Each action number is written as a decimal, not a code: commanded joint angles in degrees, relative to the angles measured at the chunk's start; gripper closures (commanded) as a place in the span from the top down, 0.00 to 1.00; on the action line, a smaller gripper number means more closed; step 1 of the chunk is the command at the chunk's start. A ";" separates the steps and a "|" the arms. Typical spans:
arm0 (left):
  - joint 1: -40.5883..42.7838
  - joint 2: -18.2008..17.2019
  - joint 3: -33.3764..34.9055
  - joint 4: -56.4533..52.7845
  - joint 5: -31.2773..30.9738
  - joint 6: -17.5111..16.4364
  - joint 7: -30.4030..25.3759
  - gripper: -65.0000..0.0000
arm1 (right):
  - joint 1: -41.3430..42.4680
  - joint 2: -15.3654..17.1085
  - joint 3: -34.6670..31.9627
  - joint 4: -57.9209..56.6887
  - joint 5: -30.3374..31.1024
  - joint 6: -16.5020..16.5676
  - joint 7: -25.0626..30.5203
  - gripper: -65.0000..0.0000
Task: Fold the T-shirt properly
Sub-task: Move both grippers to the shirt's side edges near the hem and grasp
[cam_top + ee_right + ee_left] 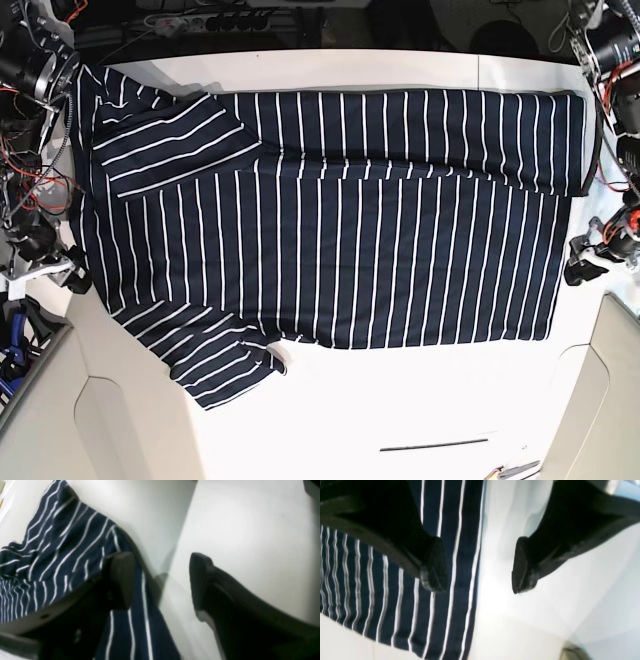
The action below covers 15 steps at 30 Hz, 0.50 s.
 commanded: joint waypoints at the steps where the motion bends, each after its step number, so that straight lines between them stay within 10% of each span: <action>1: -2.64 -1.20 0.61 -1.46 -0.24 -0.31 -2.10 0.66 | 1.64 1.07 0.15 0.61 0.87 0.48 1.20 0.53; 15: -10.88 -0.31 7.48 -14.73 3.58 1.18 -8.85 0.66 | 1.51 -2.43 0.15 0.52 -0.17 0.66 1.20 0.53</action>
